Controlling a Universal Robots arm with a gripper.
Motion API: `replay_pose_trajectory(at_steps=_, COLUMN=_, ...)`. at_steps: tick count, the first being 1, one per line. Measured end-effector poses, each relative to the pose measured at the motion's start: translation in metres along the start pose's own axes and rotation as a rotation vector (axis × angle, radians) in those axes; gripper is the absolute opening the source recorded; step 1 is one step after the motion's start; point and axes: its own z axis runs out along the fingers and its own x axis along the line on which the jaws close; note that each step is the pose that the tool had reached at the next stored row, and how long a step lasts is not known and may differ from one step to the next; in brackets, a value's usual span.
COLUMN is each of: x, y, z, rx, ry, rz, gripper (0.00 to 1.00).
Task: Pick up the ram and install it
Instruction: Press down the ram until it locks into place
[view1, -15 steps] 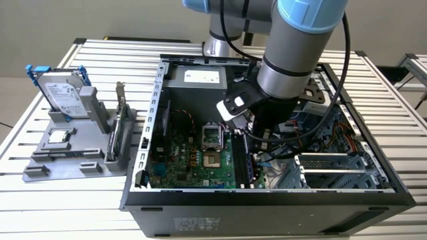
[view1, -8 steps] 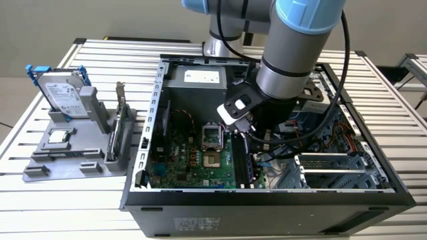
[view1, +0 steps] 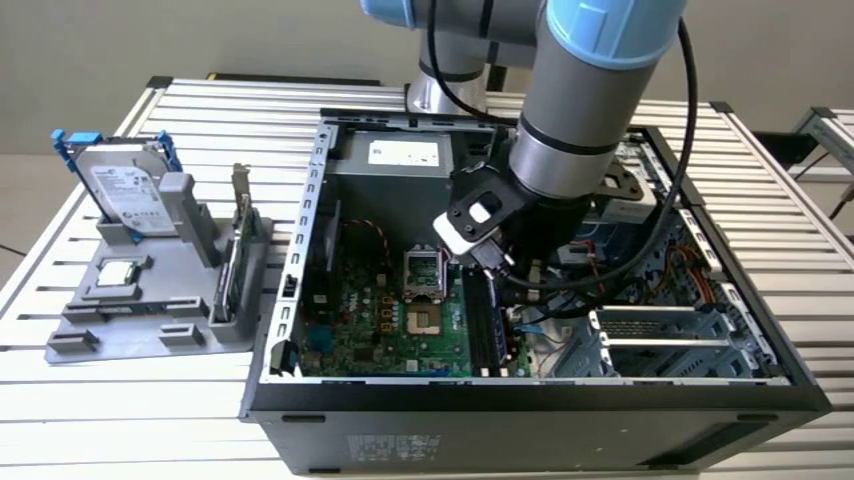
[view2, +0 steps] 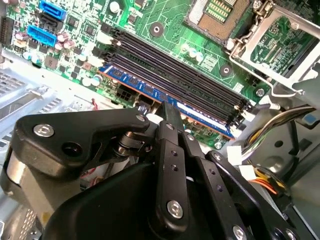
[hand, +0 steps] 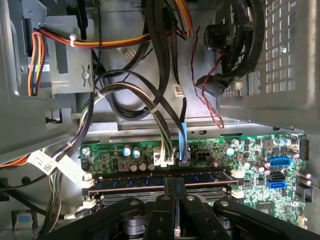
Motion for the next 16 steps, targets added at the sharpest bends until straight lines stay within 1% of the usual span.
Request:
replay_pose_trajectory(at_steps=2, x=0.0002, y=-0.0002, z=0.0019, rx=-0.0001, ry=0.0, rz=-0.001, gripper=0.0)
replay_pose_trajectory(at_steps=6, x=0.0011, y=-0.0002, z=0.0082, rx=-0.0001, ry=0.0001, rz=-0.001, gripper=0.0)
replay_pose_trajectory(at_steps=11, x=0.0016, y=-0.0004, z=0.0111, rx=-0.0001, ry=0.0002, rz=-0.001, gripper=0.0)
replay_pose_trajectory(at_steps=16, x=0.0018, y=-0.0008, z=0.0153, rx=0.0002, ry=-0.0009, rz=-0.001, gripper=0.0)
